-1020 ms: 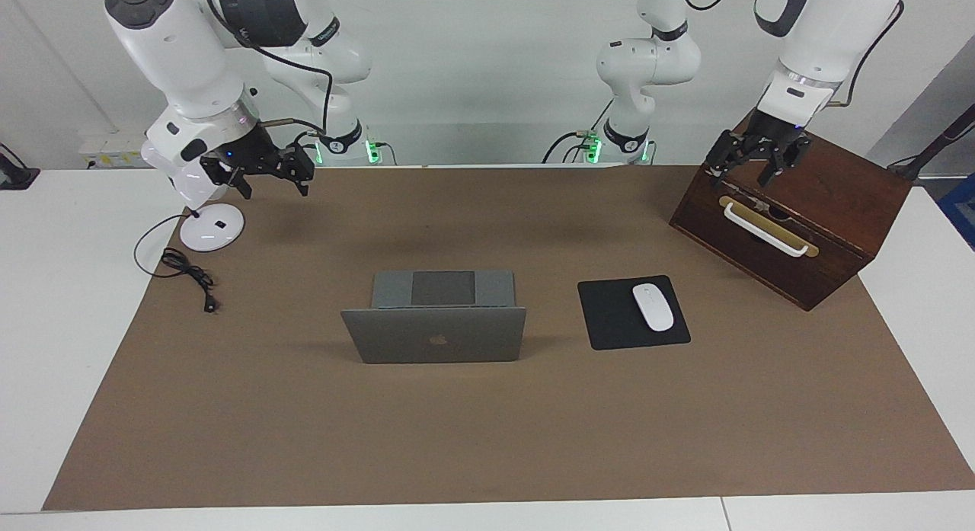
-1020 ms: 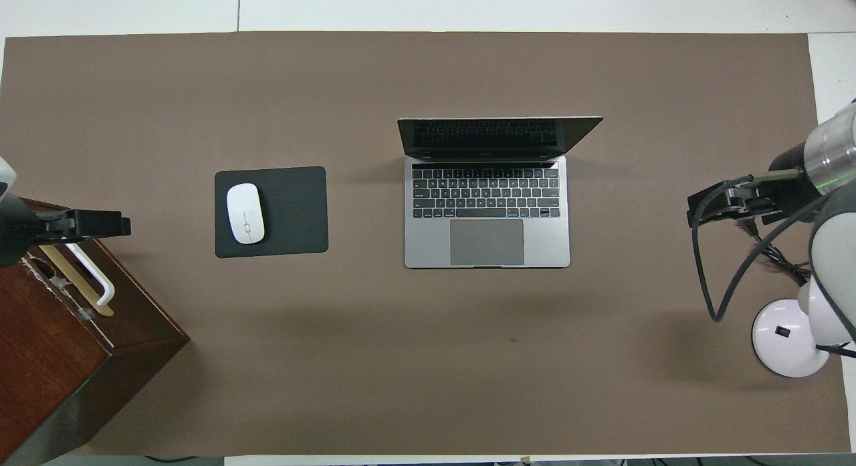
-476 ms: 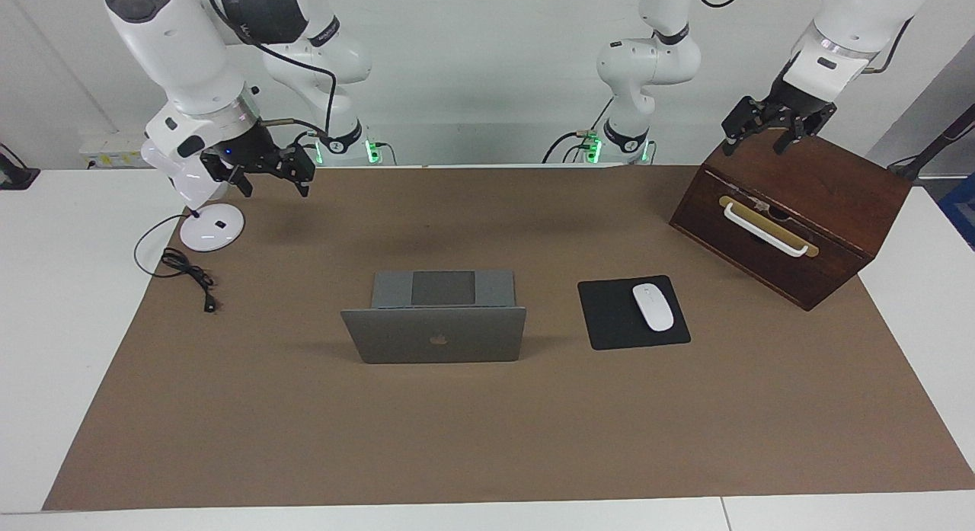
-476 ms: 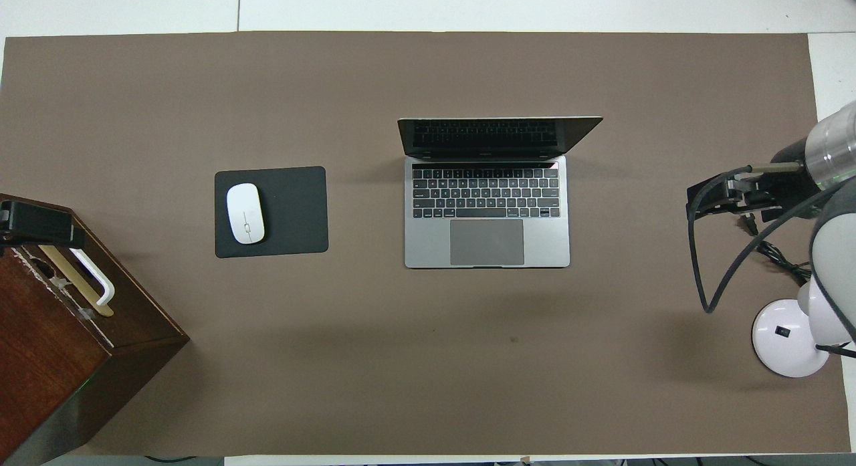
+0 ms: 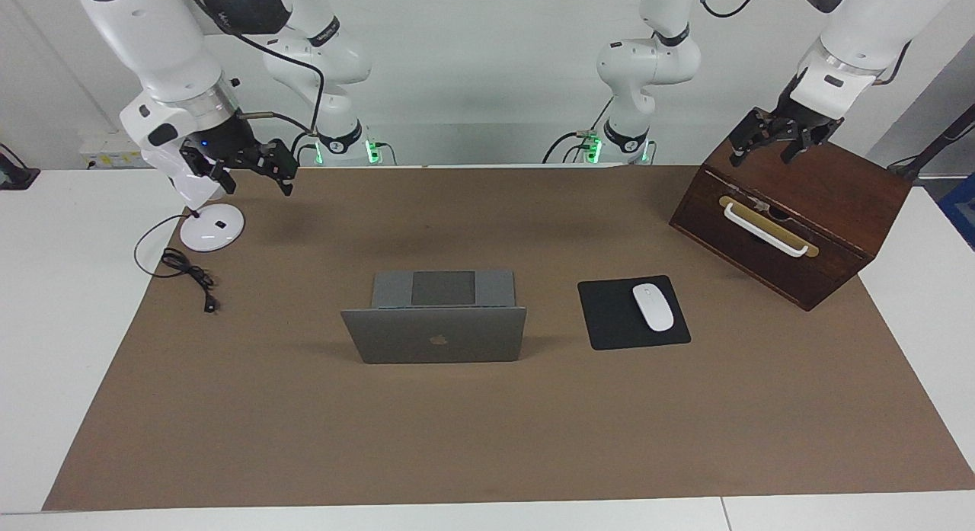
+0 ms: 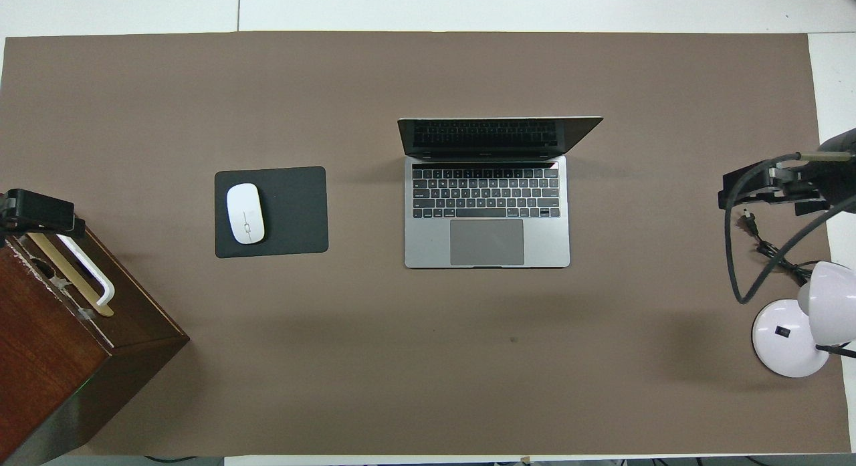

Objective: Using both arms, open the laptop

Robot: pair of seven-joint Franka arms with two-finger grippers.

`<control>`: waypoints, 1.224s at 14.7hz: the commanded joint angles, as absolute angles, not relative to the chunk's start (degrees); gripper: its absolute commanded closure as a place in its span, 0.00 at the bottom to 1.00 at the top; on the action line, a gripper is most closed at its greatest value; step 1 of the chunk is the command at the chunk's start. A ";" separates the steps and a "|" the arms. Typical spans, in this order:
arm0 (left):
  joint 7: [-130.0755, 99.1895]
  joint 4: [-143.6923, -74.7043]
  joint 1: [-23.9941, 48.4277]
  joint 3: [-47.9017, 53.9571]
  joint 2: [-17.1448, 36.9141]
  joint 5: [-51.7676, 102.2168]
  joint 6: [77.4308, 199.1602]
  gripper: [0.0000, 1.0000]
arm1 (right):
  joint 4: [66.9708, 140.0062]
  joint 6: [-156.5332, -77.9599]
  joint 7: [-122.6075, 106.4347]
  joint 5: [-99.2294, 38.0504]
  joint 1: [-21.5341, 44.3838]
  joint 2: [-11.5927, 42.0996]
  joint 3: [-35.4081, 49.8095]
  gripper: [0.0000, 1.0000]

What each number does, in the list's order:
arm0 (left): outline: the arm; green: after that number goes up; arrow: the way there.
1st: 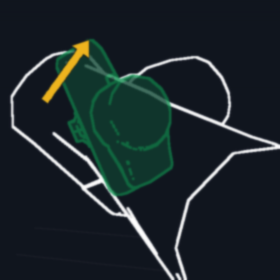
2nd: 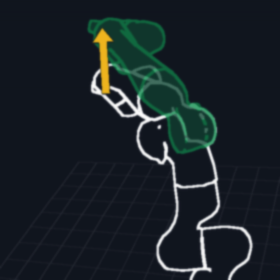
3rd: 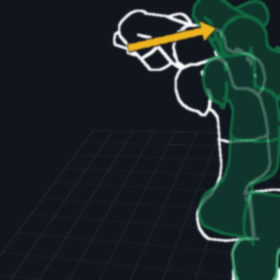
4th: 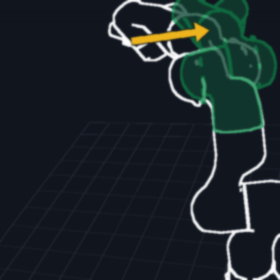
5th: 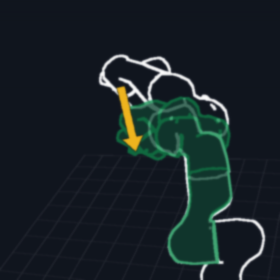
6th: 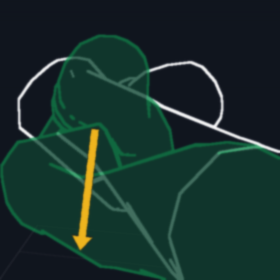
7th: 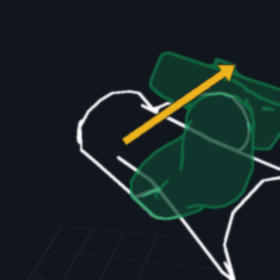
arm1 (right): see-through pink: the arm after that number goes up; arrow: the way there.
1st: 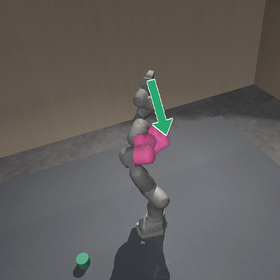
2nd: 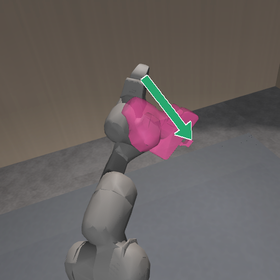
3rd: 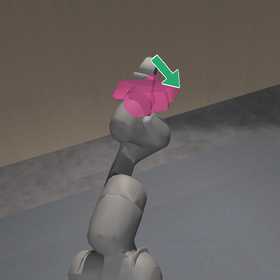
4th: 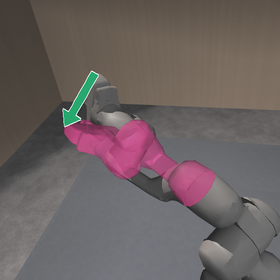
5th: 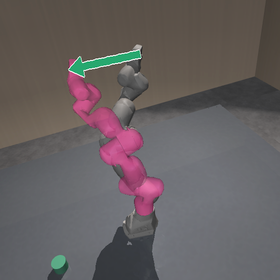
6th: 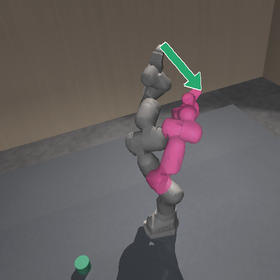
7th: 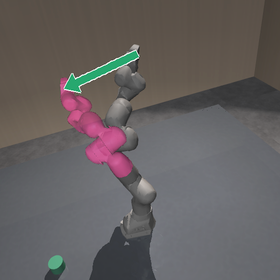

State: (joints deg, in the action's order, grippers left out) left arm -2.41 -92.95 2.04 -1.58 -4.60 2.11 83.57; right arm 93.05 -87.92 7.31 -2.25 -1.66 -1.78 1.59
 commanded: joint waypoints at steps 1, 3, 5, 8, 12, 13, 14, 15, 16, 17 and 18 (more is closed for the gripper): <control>-2.46 -94.48 0.88 -0.97 -5.27 0.97 85.78 0.00 | 92.81 -87.37 8.09 -2.55 -2.37 -2.20 1.67 0.00; -2.37 -94.39 0.26 -0.97 -5.19 0.97 86.83 0.00 | 92.72 -87.28 8.00 -2.72 -2.64 -2.28 1.50 0.00; -2.37 -94.22 0.26 -0.97 -5.10 0.97 87.01 0.00 | 92.72 -87.36 8.09 -2.55 -2.55 -2.29 1.67 0.00; -2.37 -93.87 0.96 -0.88 -4.75 0.79 87.27 0.00 | 92.81 -88.94 8.17 -2.55 -2.55 -2.29 2.11 0.00; -1.58 -94.48 1.14 -0.88 -4.92 0.79 87.80 0.00 | 93.60 -92.54 8.09 -1.85 -2.46 -1.93 2.72 0.00; -1.58 -94.57 1.14 -0.88 -5.10 0.79 87.80 0.00 | 93.69 -92.46 8.09 -1.85 -2.46 -1.93 2.72 0.00; -1.58 -94.57 1.14 -0.88 -5.01 0.79 87.63 0.00 | 93.78 -92.29 8.09 -1.85 -2.46 -1.93 2.72 0.00; -1.67 -94.48 1.32 -0.88 -4.84 0.79 87.63 0.00 | 93.78 -92.20 8.00 -1.85 -2.55 -1.93 2.72 0.00; -1.67 -94.57 1.41 -0.88 -4.92 0.79 87.63 0.00 | 93.78 -92.11 7.74 -1.85 -2.55 -1.93 2.72 0.00; -1.67 -94.48 1.32 -0.88 -5.01 0.88 87.63 0.00 | 93.78 -92.11 7.73 -1.85 -2.46 -1.93 2.72 0.00; -1.67 -94.13 1.06 -0.70 -4.92 0.79 87.28 0.00 | 93.78 -92.11 7.73 -1.85 -2.46 -2.02 2.81 0.00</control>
